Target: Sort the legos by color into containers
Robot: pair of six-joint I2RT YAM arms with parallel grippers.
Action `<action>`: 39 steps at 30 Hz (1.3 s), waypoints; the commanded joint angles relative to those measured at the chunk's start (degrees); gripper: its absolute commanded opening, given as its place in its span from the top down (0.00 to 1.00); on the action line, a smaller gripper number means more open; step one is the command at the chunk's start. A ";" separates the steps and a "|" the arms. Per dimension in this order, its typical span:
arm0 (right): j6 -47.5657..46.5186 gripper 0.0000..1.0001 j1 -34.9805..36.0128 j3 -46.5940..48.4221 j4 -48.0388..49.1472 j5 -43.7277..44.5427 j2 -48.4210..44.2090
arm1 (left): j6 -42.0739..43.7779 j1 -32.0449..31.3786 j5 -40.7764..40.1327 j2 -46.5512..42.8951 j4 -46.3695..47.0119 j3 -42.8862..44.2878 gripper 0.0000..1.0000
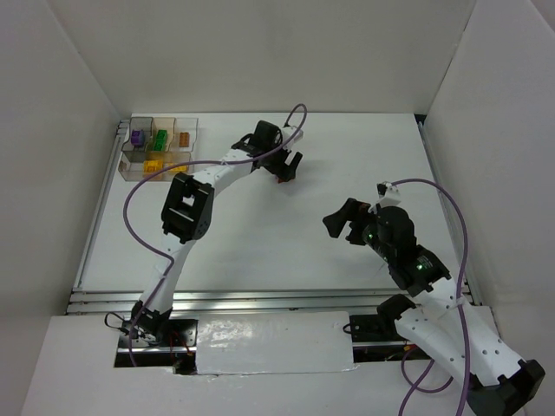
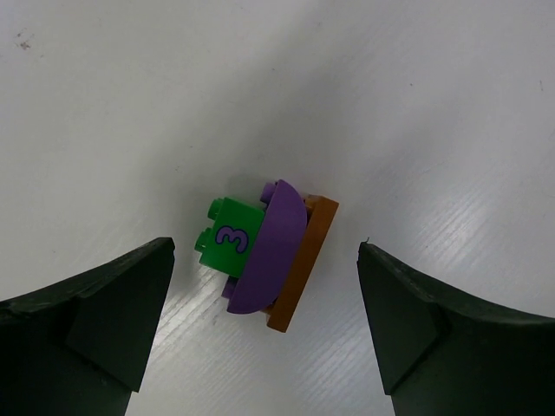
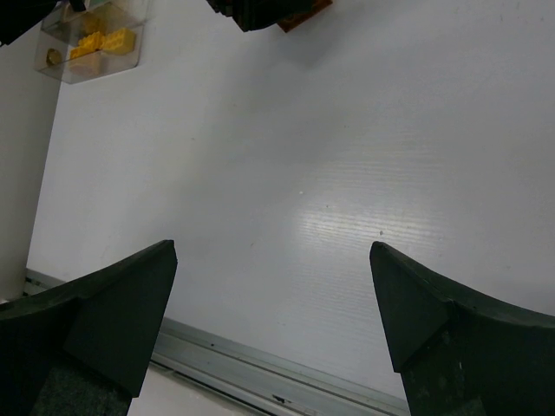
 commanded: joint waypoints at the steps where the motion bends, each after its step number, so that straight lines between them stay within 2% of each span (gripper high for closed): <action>1: -1.03 0.00 -0.41 -0.19 1.88 -1.20 0.40 | 3.68 -0.86 1.09 0.37 -0.32 0.00 0.00; 9: -1.38 0.00 -0.33 0.33 1.27 -1.46 0.31 | 5.44 -1.21 0.38 2.74 -1.64 2.63 0.02; 12: -1.38 0.00 -0.33 0.33 1.18 -1.64 0.31 | 5.79 -1.30 1.09 4.32 -1.90 4.47 0.08; 13: -1.38 0.00 -0.41 0.42 1.10 -1.72 0.22 | 5.88 -1.30 1.44 5.46 -2.95 5.26 0.17; 15: -1.47 0.00 -0.50 0.42 1.01 -1.64 0.22 | 5.62 -1.30 2.05 6.34 -3.57 6.67 0.23; 17: -1.65 0.00 -0.33 0.68 0.92 -1.29 0.13 | 5.35 -1.30 2.32 6.35 -3.57 6.15 0.45; 18: -1.65 0.00 -0.41 0.77 0.83 -1.20 0.22 | 5.35 -1.21 2.67 5.83 -3.22 5.28 0.72; 20: -1.65 0.00 -0.50 0.95 0.83 -1.02 0.48 | 4.83 -1.30 2.49 0.84 -0.60 0.38 1.00; 21: -1.47 0.00 -0.50 1.12 0.74 -0.76 0.48 | 4.65 -1.30 2.49 0.81 0.55 -1.83 1.00; 23: -1.21 0.00 -0.41 1.12 1.00 -0.06 0.22 | 4.21 -1.30 2.93 -5.49 5.27 -9.71 1.00; 25: -0.07 0.00 -0.50 1.12 1.45 1.70 0.05 | 3.77 -1.21 4.77 -12.44 7.58 -14.74 1.00; 26: 0.46 0.00 -0.68 1.30 1.45 2.31 0.22 | 3.42 -1.30 5.82 -15.25 8.55 -20.16 1.00; 27: 1.77 0.00 -0.94 1.56 1.27 2.32 0.13 | 3.16 -1.39 7.31 -21.28 10.99 -23.18 1.00; 28: 2.21 0.00 -1.20 2.43 1.18 1.62 0.39 | 2.81 -1.65 10.98 -24.56 12.93 -26.86 1.00; 29: 3.00 0.00 -1.38 2.88 1.44 0.57 0.57 | 2.45 -2.18 12.24 -28.24 15.30 -34.64 1.00; 30: 3.18 0.00 -1.73 3.32 1.88 -0.83 0.66 | 2.62 -2.79 13.56 -31.59 20.20 -38.11 1.00; 32: 3.45 0.00 -2.08 4.90 2.67 -6.45 1.54 | 4.11 -5.85 14.97 -40.65 22.09 -45.84 1.00; 39: 7.05 0.03 -1.82 6.31 6.54 -19.55 4.26 | 7.46 -15.53 14.27 -60.32 17.26 -54.49 1.00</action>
